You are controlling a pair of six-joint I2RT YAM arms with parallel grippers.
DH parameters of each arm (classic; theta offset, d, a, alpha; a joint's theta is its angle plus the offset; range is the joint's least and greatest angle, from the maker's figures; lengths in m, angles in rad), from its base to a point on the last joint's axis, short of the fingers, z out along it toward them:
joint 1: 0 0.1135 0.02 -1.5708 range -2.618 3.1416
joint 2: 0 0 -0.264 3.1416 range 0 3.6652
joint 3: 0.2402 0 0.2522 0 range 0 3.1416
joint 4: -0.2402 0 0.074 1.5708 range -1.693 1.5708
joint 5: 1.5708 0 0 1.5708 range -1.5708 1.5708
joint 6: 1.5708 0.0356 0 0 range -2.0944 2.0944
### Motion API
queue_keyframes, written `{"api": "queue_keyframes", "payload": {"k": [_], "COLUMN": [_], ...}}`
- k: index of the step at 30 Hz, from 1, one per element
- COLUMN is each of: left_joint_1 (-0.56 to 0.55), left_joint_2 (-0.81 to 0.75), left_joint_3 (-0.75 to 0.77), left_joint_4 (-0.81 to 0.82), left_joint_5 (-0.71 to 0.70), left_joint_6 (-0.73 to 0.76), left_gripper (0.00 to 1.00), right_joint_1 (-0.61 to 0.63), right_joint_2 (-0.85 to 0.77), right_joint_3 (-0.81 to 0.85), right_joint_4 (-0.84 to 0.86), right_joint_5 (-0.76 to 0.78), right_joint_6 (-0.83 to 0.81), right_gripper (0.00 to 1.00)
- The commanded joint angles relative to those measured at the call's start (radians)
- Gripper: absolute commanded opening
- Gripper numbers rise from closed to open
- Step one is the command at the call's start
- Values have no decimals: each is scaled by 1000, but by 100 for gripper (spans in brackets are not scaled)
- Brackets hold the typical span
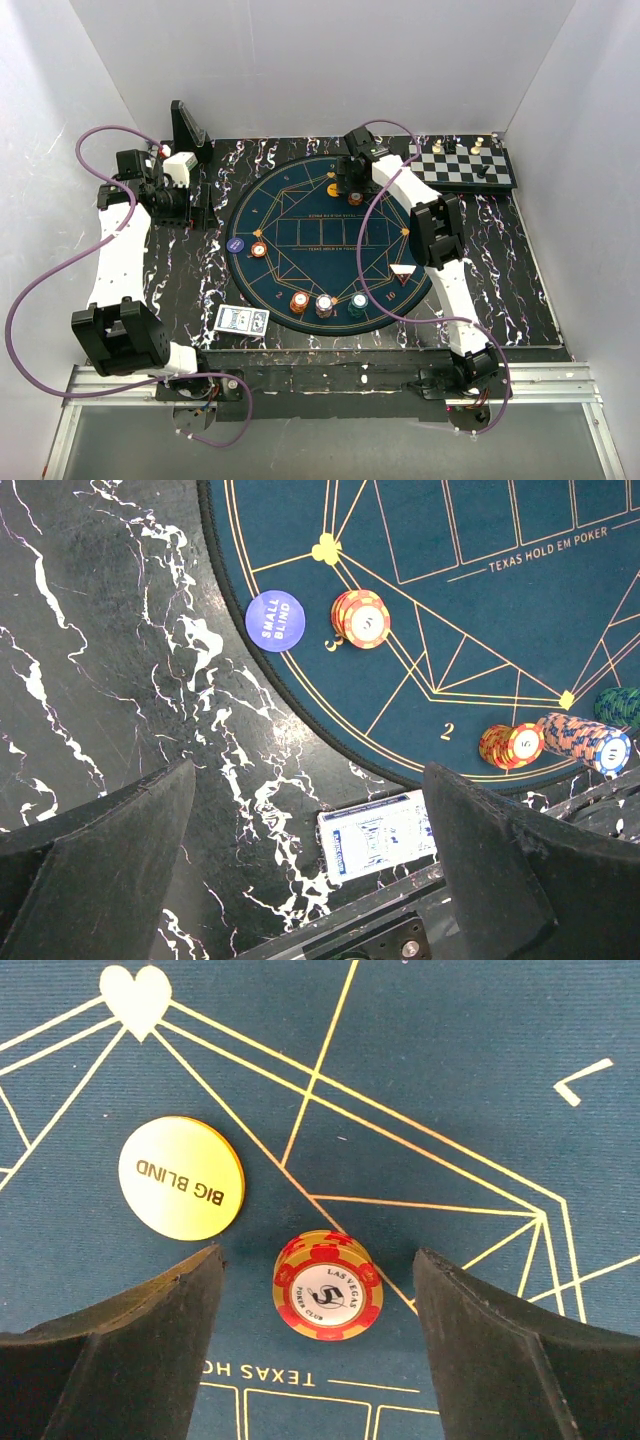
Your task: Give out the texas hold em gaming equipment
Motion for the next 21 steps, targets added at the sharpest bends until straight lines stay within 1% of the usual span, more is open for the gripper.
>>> {"api": "queue_keyframes", "payload": {"k": [1, 6, 8, 12, 14, 16, 18, 21], "left_joint_1": [5, 6, 6, 6, 6, 6, 8, 6], "left_joint_2": [-32, -52, -59, -76, -90, -101, -108, -115], "left_joint_3": [14, 31, 39, 47, 45, 45, 42, 41], "left_joint_4": [-7, -23, -31, -40, -36, -36, -40, -43], "left_joint_5": [14, 9, 8, 3, 0, -1, 0, 0], "left_joint_6": [11, 7, 6, -9, -17, -23, -29, -34], "left_gripper": [98, 98, 98, 98, 98, 98, 98, 98], "right_joint_1": [-4, 47, 97, 255, 351, 427, 496, 565], "right_joint_2": [-78, -279, -366, -508, -565, -615, -641, -637], "right_joint_3": [-23, -145, -213, -377, -458, -543, -613, -661], "right_joint_4": [-11, 10, 12, 1, 7, 38, 67, 87], "right_joint_5": [26, 74, 99, 139, 113, 35, -29, -86], "right_joint_6": [17, 17, 3, -9, -11, -9, -3, 0], "right_gripper": [85, 87, 88, 89, 89, 90, 90, 90]}}
